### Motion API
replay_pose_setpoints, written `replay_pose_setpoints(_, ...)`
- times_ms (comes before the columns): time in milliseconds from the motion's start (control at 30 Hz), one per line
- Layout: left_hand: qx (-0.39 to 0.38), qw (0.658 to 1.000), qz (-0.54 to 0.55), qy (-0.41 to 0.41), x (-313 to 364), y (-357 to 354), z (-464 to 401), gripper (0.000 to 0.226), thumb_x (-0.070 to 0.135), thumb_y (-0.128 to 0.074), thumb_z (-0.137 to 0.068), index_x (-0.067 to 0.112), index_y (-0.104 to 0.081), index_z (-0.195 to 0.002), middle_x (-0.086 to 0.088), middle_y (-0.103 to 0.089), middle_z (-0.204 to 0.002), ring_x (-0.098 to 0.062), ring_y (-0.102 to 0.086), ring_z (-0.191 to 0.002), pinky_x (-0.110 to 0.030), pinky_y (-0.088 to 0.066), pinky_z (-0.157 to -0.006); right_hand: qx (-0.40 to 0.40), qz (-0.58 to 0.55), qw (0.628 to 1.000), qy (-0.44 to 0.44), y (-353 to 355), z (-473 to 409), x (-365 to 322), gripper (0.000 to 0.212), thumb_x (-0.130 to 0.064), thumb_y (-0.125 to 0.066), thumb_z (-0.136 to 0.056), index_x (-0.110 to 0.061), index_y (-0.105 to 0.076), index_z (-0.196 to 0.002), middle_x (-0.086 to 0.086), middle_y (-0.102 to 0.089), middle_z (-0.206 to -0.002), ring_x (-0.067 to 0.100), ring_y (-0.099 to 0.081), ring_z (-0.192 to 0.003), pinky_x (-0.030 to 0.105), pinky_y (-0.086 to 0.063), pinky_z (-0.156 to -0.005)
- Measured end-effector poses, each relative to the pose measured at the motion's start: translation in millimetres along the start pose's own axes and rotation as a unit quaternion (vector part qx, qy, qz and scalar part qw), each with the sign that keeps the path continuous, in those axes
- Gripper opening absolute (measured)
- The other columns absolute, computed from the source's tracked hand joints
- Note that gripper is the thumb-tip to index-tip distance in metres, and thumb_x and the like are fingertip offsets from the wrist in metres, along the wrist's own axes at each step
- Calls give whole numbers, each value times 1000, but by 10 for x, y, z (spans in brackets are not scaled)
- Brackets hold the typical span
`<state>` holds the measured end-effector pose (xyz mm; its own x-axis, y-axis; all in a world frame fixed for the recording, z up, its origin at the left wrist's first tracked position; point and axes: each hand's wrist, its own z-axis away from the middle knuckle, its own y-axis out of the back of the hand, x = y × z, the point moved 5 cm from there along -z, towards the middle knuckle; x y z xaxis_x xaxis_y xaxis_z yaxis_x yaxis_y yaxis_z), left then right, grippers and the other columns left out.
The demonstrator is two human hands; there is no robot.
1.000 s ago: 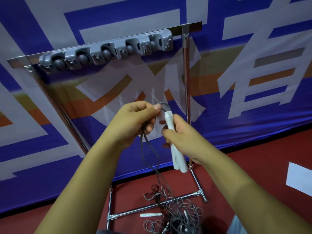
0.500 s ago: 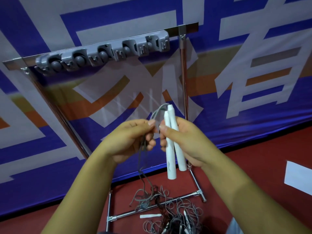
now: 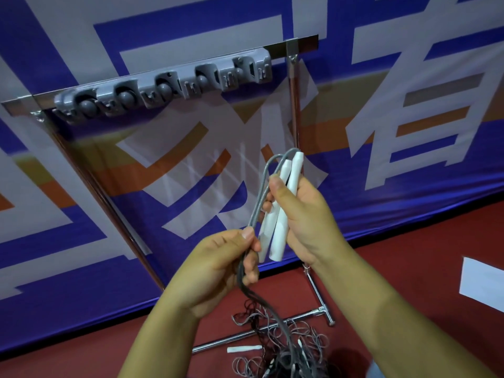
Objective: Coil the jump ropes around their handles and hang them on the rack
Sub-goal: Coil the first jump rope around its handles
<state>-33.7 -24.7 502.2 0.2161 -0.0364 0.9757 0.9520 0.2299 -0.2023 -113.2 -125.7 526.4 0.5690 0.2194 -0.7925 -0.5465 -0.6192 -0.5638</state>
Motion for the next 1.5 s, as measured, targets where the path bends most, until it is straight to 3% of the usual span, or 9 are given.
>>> replay_pose_setpoints(167, 117, 990, -70, -21, -121, 13, 22, 44, 46, -63, -80, 5, -51, -92, -4, -52, -56, -11, -36, -40, -19, -33, -44, 33, 45, 997, 47, -29, 37, -12, 3, -17, -54, -94, -15, -54, -92, -8, -54, -64, 5, -53, -60, 24, -49, -64)
replay_pose_setpoints(300, 164, 973, -161, -34, -197, 14, -9, 43, 52, -48, -83, 24, -48, -115, 1, -55, -80, -7, -35, -42, -18, -33, -43, 47, 65, 995, 51, -13, 55, 59, 3, -17, -55, -94, -18, -56, -92, -11, -57, -67, 5, -57, -64, 22, -50, -65)
replay_pose_setpoints(467, 124, 974, -178, -59, -258, -122, -119, 47, 67, -34, -86, 24, -50, -96, 1, -37, -67, -11, -32, -51, -23, -30, -47, 80, 43, 995, 46, -12, 48, 111, 8, -24, -55, -95, -17, -56, -92, -9, -60, -68, 8, -60, -69, 28, -50, -69)
replay_pose_setpoints(700, 46, 986, -134, -93, -123, -155, -152, 24, 38, -59, -89, 15, -54, -90, 3, -39, -57, -7, -30, -43, -20, -28, -41, 112, 65, 990, 59, 5, 62, 75, 8, -23, -58, -92, -24, -56, -100, -9, -68, -80, 5, -67, -78, 23, -53, -71)
replay_pose_setpoints(867, 28, 971, -227, -70, 18, -83, -171, 21, 37, -56, -87, 17, -54, -87, -7, -43, -64, -9, -35, -47, -22, -32, -43, 50, -12, 999, -4, -4, 69, 73, 40, -23, -68, -74, -21, -51, -110, 9, -71, -108, 19, -69, -100, 39, -55, -87)
replay_pose_setpoints(1067, -71, 962, -263, -30, 95, -22, -214, 21, 37, -60, -85, 17, -54, -87, 2, -45, -61, -7, -36, -47, -17, -31, -43, -64, -82, 986, -128, -93, 94, 72, 37, -17, -64, -71, -18, -61, -108, 3, -73, -91, 16, -69, -97, 33, -55, -83)
replay_pose_setpoints(1200, -3, 962, -272, -18, 67, 3, -270, 37, 46, -70, -79, 14, -56, -91, 2, -55, -63, -7, -39, -45, -20, -33, -43, 7, -72, 995, -67, -25, 78, 65, 5, -11, -60, -83, -16, -59, -85, -1, -67, -69, 11, -67, -78, 29, -56, -62)
replay_pose_setpoints(1367, -4, 992, -124, -31, -39, -133, -195, 28, 40, -61, -83, 17, -61, -99, -5, -59, -66, -7, -29, -43, -17, -26, -39, 14, -52, 999, 4, -5, 83, -7, 3, -13, -57, -84, -15, -56, -86, 1, -67, -70, 12, -66, -79, 29, -55, -76)
replay_pose_setpoints(1500, -5, 998, 7, -59, -152, -208, -174, 14, 32, -59, -84, 25, -64, -74, 0, -46, -56, -3, -23, -41, -12, -23, -36, 30, -79, 996, 34, -45, 108, -36, 5, -11, -56, -84, -15, -54, -87, 0, -65, -67, 15, -68, -86, 39, -49, -97)
